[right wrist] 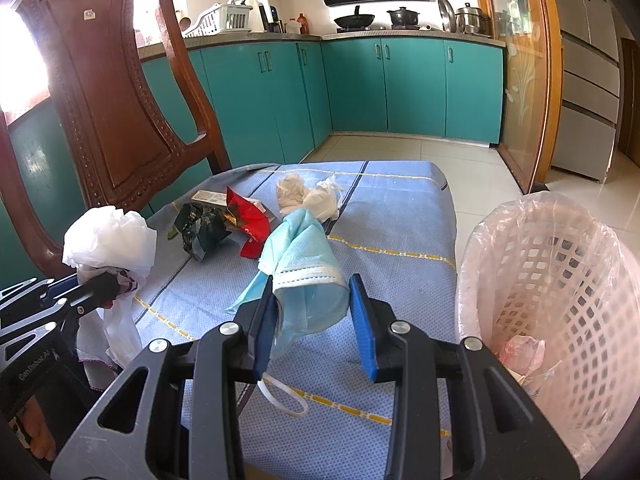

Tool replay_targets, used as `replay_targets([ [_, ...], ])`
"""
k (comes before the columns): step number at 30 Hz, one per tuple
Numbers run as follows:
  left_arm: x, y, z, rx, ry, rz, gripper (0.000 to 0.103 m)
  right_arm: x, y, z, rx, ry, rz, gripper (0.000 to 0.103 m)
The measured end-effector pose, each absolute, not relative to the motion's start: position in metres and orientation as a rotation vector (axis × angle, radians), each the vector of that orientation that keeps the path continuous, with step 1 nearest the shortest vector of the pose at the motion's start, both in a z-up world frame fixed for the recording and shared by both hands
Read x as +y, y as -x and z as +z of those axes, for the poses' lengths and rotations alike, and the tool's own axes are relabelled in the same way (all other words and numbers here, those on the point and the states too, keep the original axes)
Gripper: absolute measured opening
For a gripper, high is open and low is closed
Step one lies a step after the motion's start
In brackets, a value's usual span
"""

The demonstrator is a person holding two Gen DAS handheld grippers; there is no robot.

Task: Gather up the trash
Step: 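Hold the mask in the right gripper and the white bag in the left, then carry the mask with the right gripper into the wastebasket while the left drops the white bag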

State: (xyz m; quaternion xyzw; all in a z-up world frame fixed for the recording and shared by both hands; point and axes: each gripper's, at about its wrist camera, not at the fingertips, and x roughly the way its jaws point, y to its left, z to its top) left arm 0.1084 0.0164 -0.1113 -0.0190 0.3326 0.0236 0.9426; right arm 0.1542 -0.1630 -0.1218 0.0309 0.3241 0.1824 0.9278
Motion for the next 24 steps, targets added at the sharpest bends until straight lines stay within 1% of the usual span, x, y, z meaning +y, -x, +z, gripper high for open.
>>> replay_targets([
  [6,0.012,-0.11,-0.101,0.661,0.072,0.007,0.021,-0.192,-0.148,-0.101,0.58,-0.117,0.334,0.035],
  [10,-0.003,-0.119,-0.093,0.66,0.096,-0.059,0.021,-0.242,-0.144,-0.084,0.514,-0.177,0.231,0.036],
  [12,-0.014,-0.124,-0.09,0.656,0.095,-0.096,0.021,-0.267,-0.143,-0.084,0.513,-0.212,0.176,0.035],
  [18,-0.076,-0.149,-0.081,0.647,0.095,-0.26,0.021,-0.357,-0.138,-0.099,0.566,-0.381,-0.006,0.036],
  [24,-0.151,-0.178,-0.089,0.706,0.099,-0.448,0.021,-0.391,-0.127,-0.113,0.599,-0.421,-0.089,0.036],
])
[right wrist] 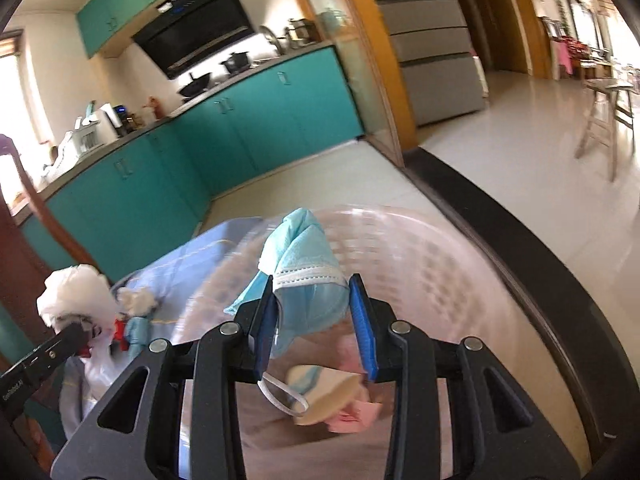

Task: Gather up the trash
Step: 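Carry the mask with the right gripper into the wastebasket while the left drops the white bag, then grasp the teal knotted rope with the right gripper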

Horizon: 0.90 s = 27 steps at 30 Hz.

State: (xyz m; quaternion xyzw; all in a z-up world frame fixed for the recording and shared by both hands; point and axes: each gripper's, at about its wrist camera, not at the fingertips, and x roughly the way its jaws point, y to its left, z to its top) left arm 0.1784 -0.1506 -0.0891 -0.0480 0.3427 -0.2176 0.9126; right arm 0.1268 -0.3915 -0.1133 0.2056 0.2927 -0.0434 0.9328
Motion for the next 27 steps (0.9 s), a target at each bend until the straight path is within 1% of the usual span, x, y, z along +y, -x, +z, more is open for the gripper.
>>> replay_targets([
  [3,-0.185,-0.192,-0.105,0.778,0.079,-0.524,0.021,-0.397,-0.128,-0.118,0.633,-0.424,-0.122,0.036],
  [6,-0.208,-0.201,-0.12,0.825,0.043,-0.566,0.026,-0.398,-0.132,-0.123,0.665,-0.435,-0.13,0.036],
  [7,-0.211,-0.204,-0.123,0.832,0.037,-0.568,0.033,-0.397,-0.134,-0.124,0.668,-0.44,-0.13,0.037],
  [8,-0.212,-0.206,-0.125,0.835,0.033,-0.564,0.043,-0.396,-0.135,-0.124,0.668,-0.443,-0.13,0.04],
  [9,-0.212,-0.207,-0.125,0.831,0.031,-0.556,0.048,-0.395,-0.136,-0.123,0.664,-0.447,-0.128,0.043],
  [10,-0.208,-0.208,-0.124,0.818,0.028,-0.538,0.06,-0.394,-0.137,-0.122,0.66,-0.447,-0.126,0.045],
  [11,-0.203,-0.207,-0.123,0.81,0.026,-0.521,0.068,-0.394,-0.136,-0.121,0.656,-0.446,-0.124,0.05],
  [12,-0.201,-0.205,-0.12,0.802,0.027,-0.503,0.07,-0.393,-0.134,-0.12,0.651,-0.444,-0.121,0.054],
  [13,-0.195,-0.206,-0.119,0.796,0.031,-0.488,0.073,-0.39,-0.134,-0.12,0.648,-0.439,-0.115,0.055],
  [15,-0.178,-0.208,-0.116,0.788,0.052,-0.447,0.073,-0.382,-0.135,-0.118,0.642,-0.426,-0.106,0.058],
  [18,-0.145,-0.212,-0.112,0.768,0.068,-0.347,0.073,-0.374,-0.134,-0.115,0.628,-0.409,-0.089,0.059],
  [21,-0.099,-0.218,-0.105,0.721,0.021,-0.226,0.073,-0.364,-0.134,-0.108,0.594,-0.392,-0.061,0.06],
  [24,-0.053,-0.229,-0.094,0.665,-0.045,-0.099,0.073,-0.334,-0.14,-0.099,0.564,-0.376,0.045,0.061],
  [25,-0.043,-0.234,-0.091,0.652,-0.063,-0.07,0.07,-0.321,-0.141,-0.098,0.561,-0.363,0.096,0.061],
  [26,-0.024,-0.239,-0.085,0.622,-0.079,-0.022,0.062,-0.308,-0.142,-0.096,0.564,-0.344,0.136,0.061],
  [27,-0.014,-0.242,-0.082,0.607,-0.08,0.0,0.057,-0.284,-0.149,-0.096,0.574,-0.302,0.199,0.061],
])
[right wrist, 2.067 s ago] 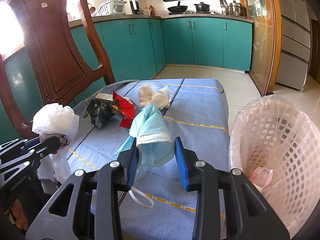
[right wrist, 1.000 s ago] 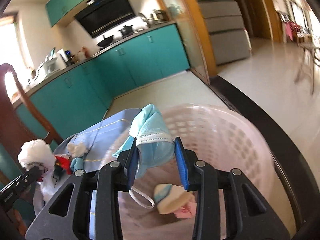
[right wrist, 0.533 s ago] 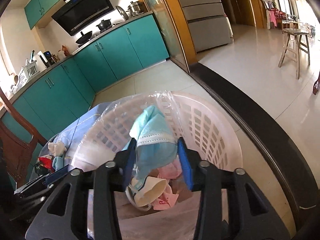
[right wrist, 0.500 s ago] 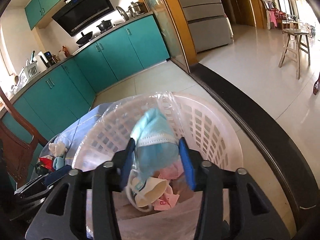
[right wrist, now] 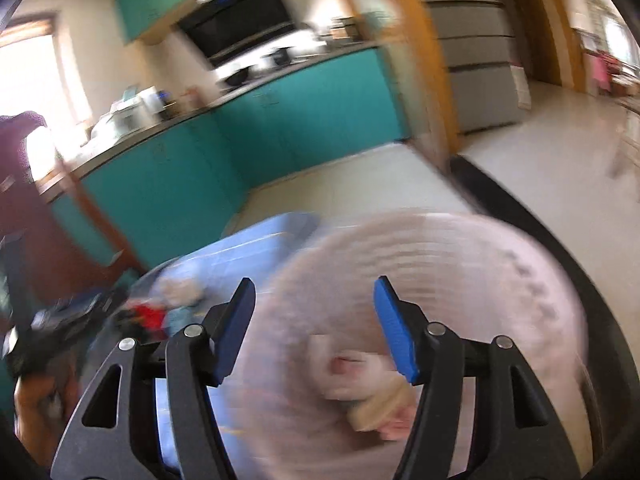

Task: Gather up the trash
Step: 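Grasp the teal knotted rope with the right gripper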

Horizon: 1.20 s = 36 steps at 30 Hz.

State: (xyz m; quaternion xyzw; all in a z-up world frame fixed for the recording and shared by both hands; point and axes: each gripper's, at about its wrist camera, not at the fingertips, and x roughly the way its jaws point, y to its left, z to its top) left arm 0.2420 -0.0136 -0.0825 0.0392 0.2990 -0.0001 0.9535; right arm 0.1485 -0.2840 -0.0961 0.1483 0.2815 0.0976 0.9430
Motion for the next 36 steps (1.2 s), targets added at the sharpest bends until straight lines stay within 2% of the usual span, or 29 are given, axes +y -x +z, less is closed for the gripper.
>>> replay_targets([
  [1,-0.002,-0.246,-0.079,0.596,-0.073,0.022,0.047,-0.268,-0.153,-0.096,0.584,-0.272,0.232,0.061],
  [2,0.013,-0.251,-0.079,0.59,-0.047,0.042,0.045,-0.248,-0.159,-0.098,0.603,-0.235,0.268,0.061],
  [10,0.081,-0.272,-0.107,0.653,0.166,0.057,0.045,-0.126,-0.25,-0.147,0.839,-0.099,0.4,0.061],
  [13,0.089,-0.272,-0.116,0.671,0.206,0.053,0.045,-0.108,-0.269,-0.166,0.89,-0.08,0.399,0.051],
  [14,0.09,-0.274,-0.118,0.677,0.204,0.05,0.047,-0.104,-0.269,-0.171,0.905,-0.076,0.407,0.039],
  [15,0.09,-0.273,-0.12,0.679,0.205,0.042,0.048,-0.101,-0.27,-0.175,0.917,-0.079,0.427,0.032],
  [18,0.087,-0.275,-0.123,0.681,0.201,0.008,0.062,-0.1,-0.262,-0.17,0.891,-0.054,0.443,0.024],
  [20,0.08,-0.272,-0.123,0.682,0.196,-0.012,0.073,-0.103,-0.253,-0.165,0.886,-0.085,0.49,0.024],
  [23,0.069,-0.272,-0.125,0.687,0.177,-0.049,0.08,-0.105,-0.236,-0.164,0.894,-0.054,0.543,0.024],
  [28,0.044,-0.282,-0.138,0.724,0.093,-0.054,0.08,-0.126,-0.218,-0.16,0.886,-0.056,0.541,0.024],
  [30,0.035,-0.288,-0.146,0.738,0.062,-0.057,0.077,-0.144,-0.217,-0.158,0.878,-0.096,0.508,0.024],
  [31,0.032,-0.292,-0.15,0.748,0.057,-0.063,0.071,-0.155,-0.216,-0.156,0.872,-0.122,0.487,0.024],
  [33,0.028,-0.296,-0.156,0.771,0.049,-0.068,0.056,-0.168,-0.216,-0.152,0.857,-0.155,0.463,0.024],
  [34,0.026,-0.298,-0.161,0.787,0.04,-0.07,0.041,-0.175,-0.216,-0.15,0.847,-0.174,0.455,0.024],
  [35,0.025,-0.299,-0.164,0.799,0.033,-0.07,0.031,-0.179,-0.216,-0.149,0.84,-0.184,0.451,0.024],
  [36,0.024,-0.298,-0.167,0.804,0.027,-0.069,0.031,-0.18,-0.215,-0.148,0.835,-0.188,0.447,0.024],
])
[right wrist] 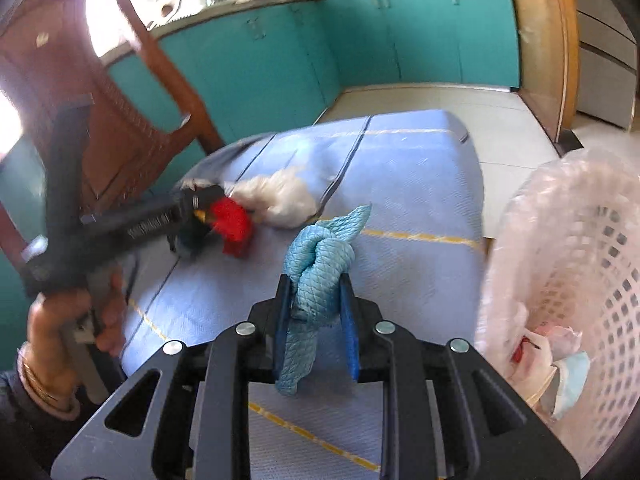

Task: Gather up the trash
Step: 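Grasp the teal knotted rope with the right gripper, then grasp the red snack packet with the left gripper while the right holds the rope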

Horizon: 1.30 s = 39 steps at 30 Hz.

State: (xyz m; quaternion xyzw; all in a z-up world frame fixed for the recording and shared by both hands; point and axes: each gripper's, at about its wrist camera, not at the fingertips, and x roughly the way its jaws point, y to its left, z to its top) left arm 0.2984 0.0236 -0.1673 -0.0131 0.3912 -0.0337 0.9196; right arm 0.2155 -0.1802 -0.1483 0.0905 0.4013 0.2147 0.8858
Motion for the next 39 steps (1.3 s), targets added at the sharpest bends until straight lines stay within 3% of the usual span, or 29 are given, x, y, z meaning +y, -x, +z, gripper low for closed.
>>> replay_targets([
  [13,0.034,-0.21,-0.131,0.566,0.016,-0.089,0.028,-0.164,-0.204,-0.142,0.796,-0.106,0.463,0.024],
  [39,0.043,-0.191,-0.129,0.531,0.05,-0.096,0.029,-0.159,-0.199,-0.144,0.792,-0.092,0.44,0.024],
])
